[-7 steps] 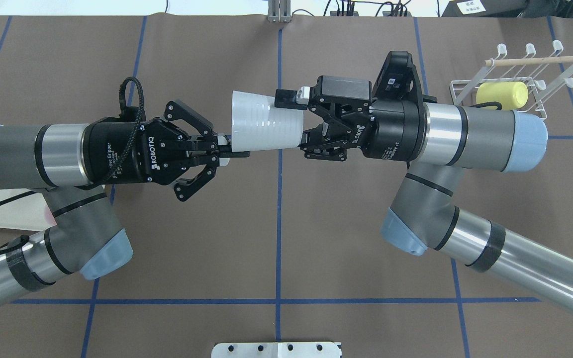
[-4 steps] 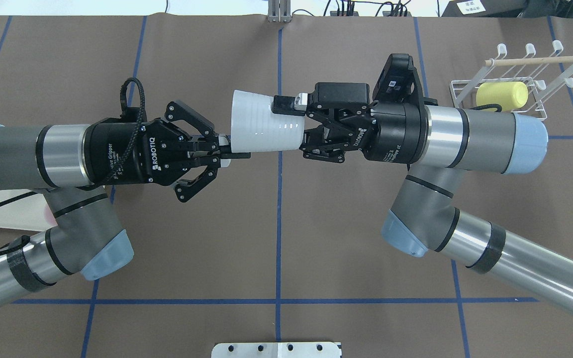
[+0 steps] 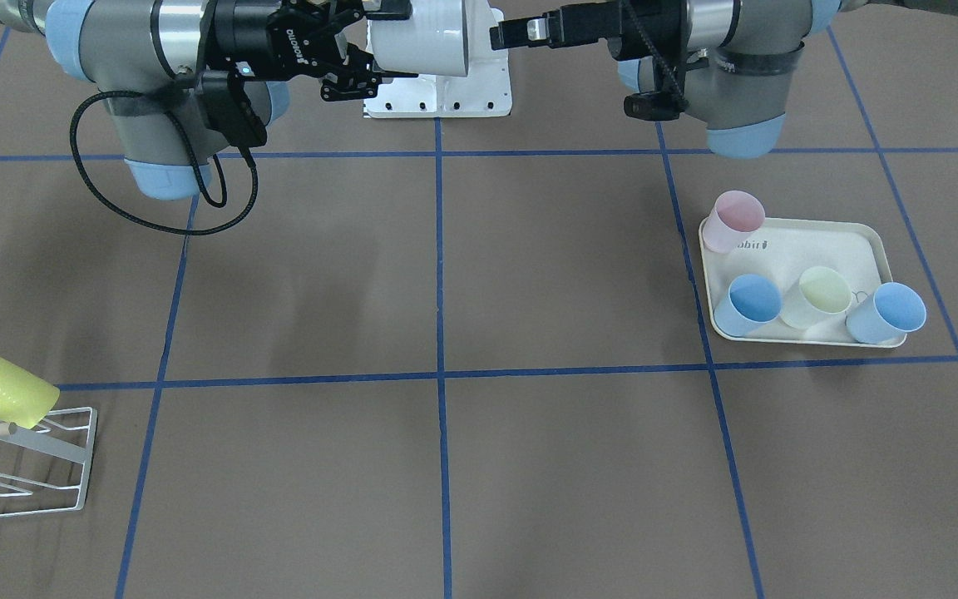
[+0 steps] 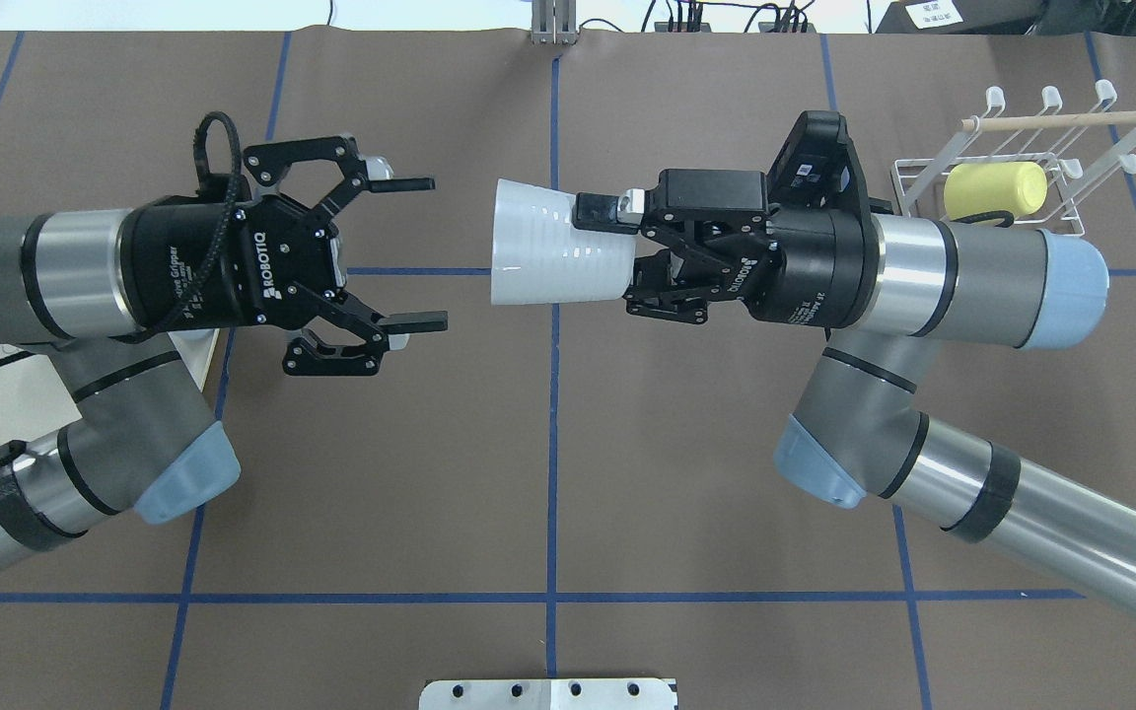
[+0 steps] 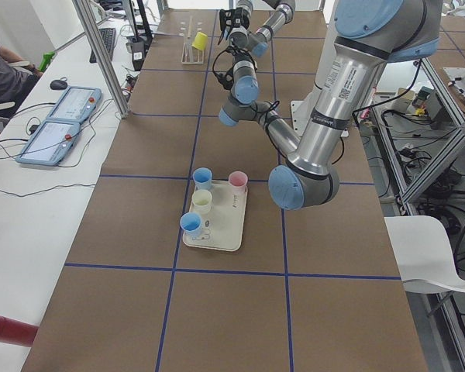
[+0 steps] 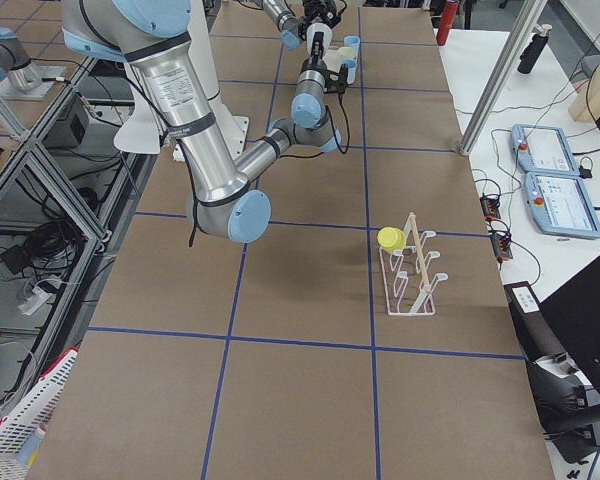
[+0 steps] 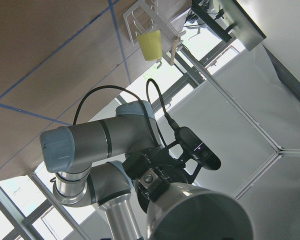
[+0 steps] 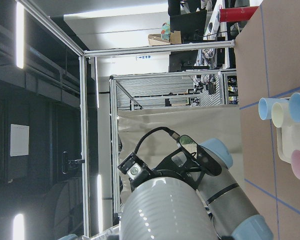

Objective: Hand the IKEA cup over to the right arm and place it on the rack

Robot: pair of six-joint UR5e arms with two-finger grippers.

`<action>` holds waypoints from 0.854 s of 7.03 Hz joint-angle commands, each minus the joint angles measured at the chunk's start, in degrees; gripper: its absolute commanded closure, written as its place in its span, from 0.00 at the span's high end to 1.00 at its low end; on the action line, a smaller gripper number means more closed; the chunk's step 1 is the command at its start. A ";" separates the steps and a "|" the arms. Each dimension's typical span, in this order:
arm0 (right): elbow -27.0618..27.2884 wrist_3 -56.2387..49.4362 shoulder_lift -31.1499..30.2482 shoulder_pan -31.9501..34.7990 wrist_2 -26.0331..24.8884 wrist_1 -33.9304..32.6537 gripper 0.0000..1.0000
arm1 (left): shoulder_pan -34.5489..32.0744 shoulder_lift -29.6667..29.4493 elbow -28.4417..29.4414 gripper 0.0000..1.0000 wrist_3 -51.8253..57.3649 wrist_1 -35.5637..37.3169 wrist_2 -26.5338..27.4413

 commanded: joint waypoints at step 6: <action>0.31 -28.93 -14.28 22.12 23.11 -23.50 0.00 | -20.24 7.88 0.74 1.00 38.07 24.47 -21.77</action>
